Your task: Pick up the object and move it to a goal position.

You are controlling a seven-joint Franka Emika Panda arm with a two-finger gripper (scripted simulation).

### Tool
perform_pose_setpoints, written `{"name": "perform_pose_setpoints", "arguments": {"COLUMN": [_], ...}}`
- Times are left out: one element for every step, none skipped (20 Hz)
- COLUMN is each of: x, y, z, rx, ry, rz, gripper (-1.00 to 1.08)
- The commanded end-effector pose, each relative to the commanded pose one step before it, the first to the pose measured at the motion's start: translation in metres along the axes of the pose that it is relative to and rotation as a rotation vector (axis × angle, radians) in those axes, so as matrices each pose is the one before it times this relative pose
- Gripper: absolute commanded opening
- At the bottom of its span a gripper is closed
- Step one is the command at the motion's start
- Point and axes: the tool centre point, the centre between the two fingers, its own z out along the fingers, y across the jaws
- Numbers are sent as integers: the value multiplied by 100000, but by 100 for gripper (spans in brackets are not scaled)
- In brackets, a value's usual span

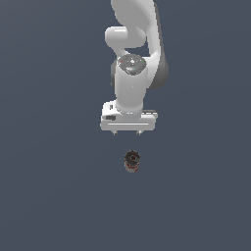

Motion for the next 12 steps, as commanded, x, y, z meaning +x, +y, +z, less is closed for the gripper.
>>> {"name": "perform_pose_setpoints", "arguments": {"x": [171,124,146,165,183,202,220,239,257,274,290,305], "y": [-47,-30,-39,-45,-52,-61,-71,-81,-92,-106,-120,-135], "z": [103,63,74,85,97,110,123,136,150,165,180,196], "rx": [74,59,70,80,87,94,101,110,118,125,132,138], "ry": [-52,-18,-21,-24,-30,-36,-41,-46,-51,-57,-64,-70], "rz": [1106,776,908,1035,1160,1299,1428,1561,1701,1835,1974,2114], "gripper": [100,100,100,100,100,100,100,100,100,100,100,100]}}
